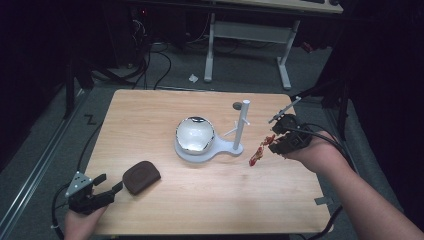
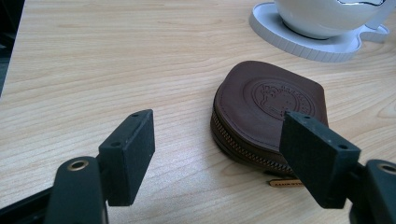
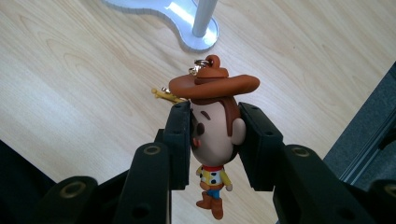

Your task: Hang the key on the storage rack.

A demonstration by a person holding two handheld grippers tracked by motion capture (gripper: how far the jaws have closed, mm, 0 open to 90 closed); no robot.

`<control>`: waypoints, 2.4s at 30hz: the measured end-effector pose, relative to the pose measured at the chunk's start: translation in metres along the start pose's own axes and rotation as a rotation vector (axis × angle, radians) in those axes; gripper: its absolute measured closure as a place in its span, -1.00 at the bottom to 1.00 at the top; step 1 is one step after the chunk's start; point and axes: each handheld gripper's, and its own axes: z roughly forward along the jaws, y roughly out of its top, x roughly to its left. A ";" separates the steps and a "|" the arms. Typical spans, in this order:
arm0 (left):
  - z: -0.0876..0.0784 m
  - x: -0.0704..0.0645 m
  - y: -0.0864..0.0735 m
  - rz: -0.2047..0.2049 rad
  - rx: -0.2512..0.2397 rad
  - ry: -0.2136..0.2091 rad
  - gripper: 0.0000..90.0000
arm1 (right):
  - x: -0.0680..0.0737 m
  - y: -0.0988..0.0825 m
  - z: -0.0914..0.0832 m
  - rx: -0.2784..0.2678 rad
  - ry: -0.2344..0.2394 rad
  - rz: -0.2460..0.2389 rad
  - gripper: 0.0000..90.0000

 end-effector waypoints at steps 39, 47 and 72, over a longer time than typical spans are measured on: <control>0.000 0.005 -0.001 -0.028 -0.007 -0.024 -0.40 | -0.004 0.063 -0.016 -0.051 0.001 -0.011 0.48; 0.000 0.004 -0.001 -0.028 -0.006 -0.026 -0.40 | -0.008 0.069 -0.013 -0.052 -0.008 -0.007 0.48; 0.002 0.004 0.000 -0.020 -0.001 -0.029 -0.40 | -0.015 0.043 0.025 -0.028 0.030 0.040 0.48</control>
